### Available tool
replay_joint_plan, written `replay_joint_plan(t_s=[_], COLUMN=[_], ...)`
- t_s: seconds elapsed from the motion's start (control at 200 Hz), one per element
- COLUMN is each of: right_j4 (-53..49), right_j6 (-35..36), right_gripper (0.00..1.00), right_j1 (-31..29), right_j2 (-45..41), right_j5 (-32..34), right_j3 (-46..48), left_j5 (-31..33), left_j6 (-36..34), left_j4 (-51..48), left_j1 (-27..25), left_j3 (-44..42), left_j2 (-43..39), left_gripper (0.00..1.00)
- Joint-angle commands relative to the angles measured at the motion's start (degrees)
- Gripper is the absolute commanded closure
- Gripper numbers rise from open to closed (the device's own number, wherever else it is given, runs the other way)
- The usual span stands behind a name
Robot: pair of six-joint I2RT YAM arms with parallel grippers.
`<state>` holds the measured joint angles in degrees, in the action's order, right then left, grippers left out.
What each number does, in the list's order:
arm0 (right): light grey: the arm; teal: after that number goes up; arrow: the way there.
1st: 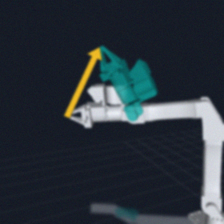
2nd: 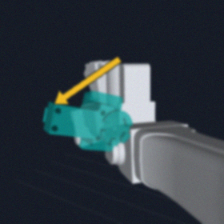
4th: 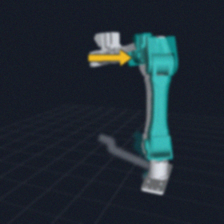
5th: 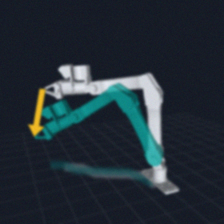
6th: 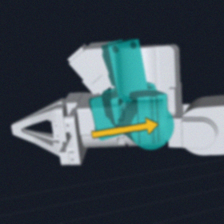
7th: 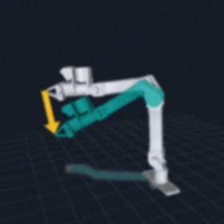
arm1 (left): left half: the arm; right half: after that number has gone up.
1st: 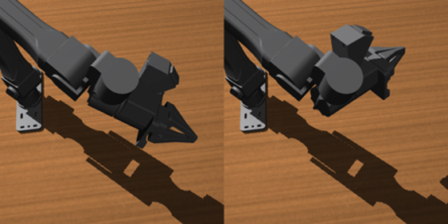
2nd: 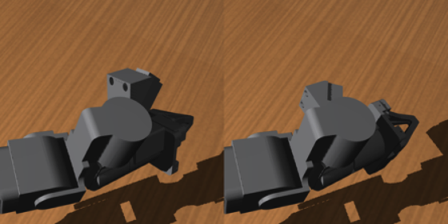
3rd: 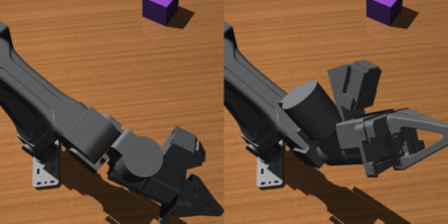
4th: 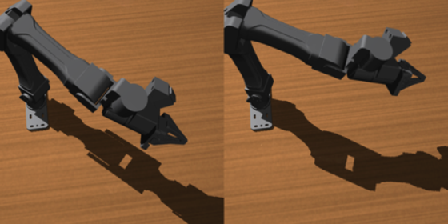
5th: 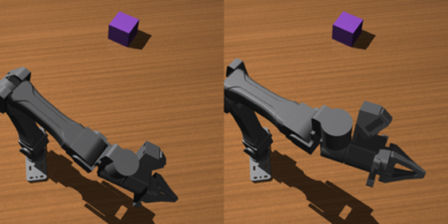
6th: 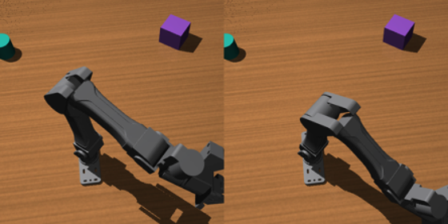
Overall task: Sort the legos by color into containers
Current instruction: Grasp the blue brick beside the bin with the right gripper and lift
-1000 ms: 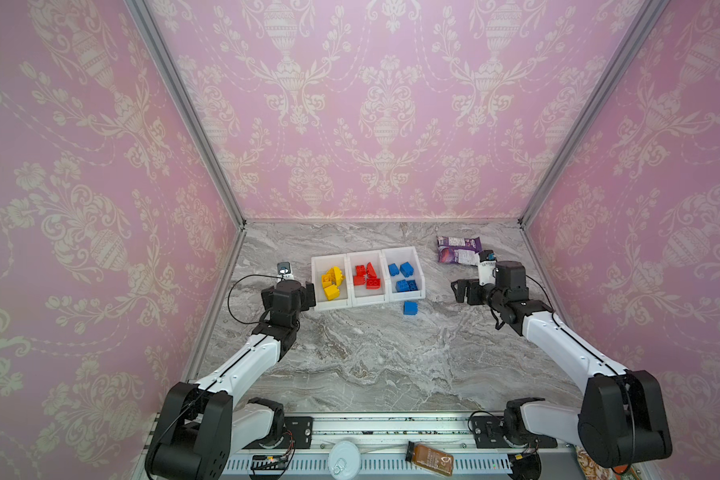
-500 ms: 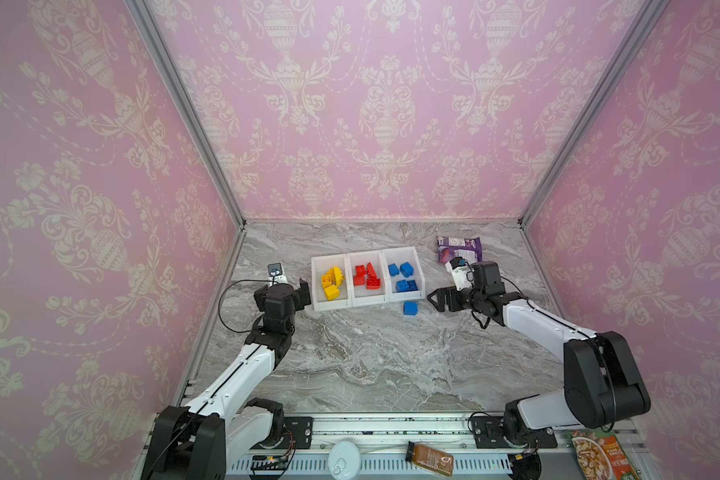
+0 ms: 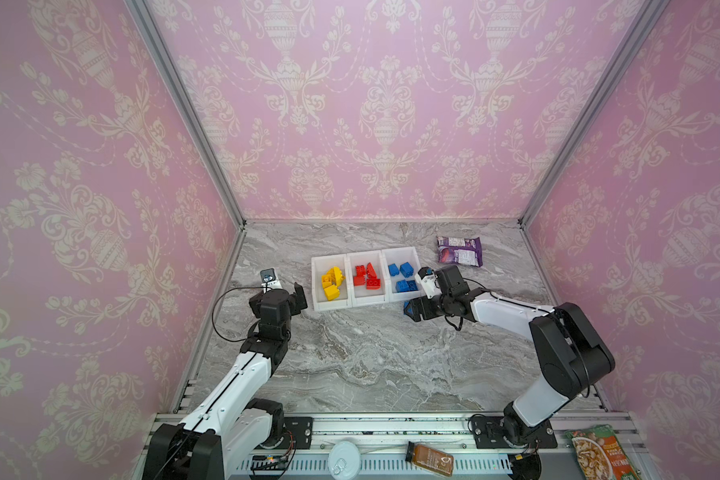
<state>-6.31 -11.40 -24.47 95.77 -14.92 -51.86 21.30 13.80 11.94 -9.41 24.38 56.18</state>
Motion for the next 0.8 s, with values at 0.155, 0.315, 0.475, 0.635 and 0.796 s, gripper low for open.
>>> replay_joint_plan(t_s=[0.155, 0.315, 0.475, 0.635, 0.796], right_j4=[-3.0, -4.13, -5.36, -6.43, -7.25], right_j6=[-4.69, -5.74, -6.31, -6.36, -6.53], right_gripper=[0.16, 0.27, 0.35, 0.51, 0.58], right_j1=[-3.22, -4.79, -6.06, -6.3, -6.38], right_j2=[4.73, 6.68, 7.68, 7.35, 4.98], right_j5=[6.42, 9.67, 13.08, 14.73, 14.43], right_j3=[-5.07, -6.72, -8.0, -8.1, -7.02], left_j5=[-1.58, -1.92, -2.27, -2.38, -2.4], left_j6=[1.78, 1.75, 2.03, 2.22, 2.55], left_j4=[-1.89, -2.22, -2.24, -2.37, -2.69], left_j1=[0.97, 1.23, 1.49, 1.51, 1.62], left_j3=[-1.51, -1.56, -1.6, -1.68, -1.72], left_j2=[-2.95, -3.54, -3.54, -3.8, -4.2], left_gripper=[0.02, 0.02, 0.02, 0.02, 0.02])
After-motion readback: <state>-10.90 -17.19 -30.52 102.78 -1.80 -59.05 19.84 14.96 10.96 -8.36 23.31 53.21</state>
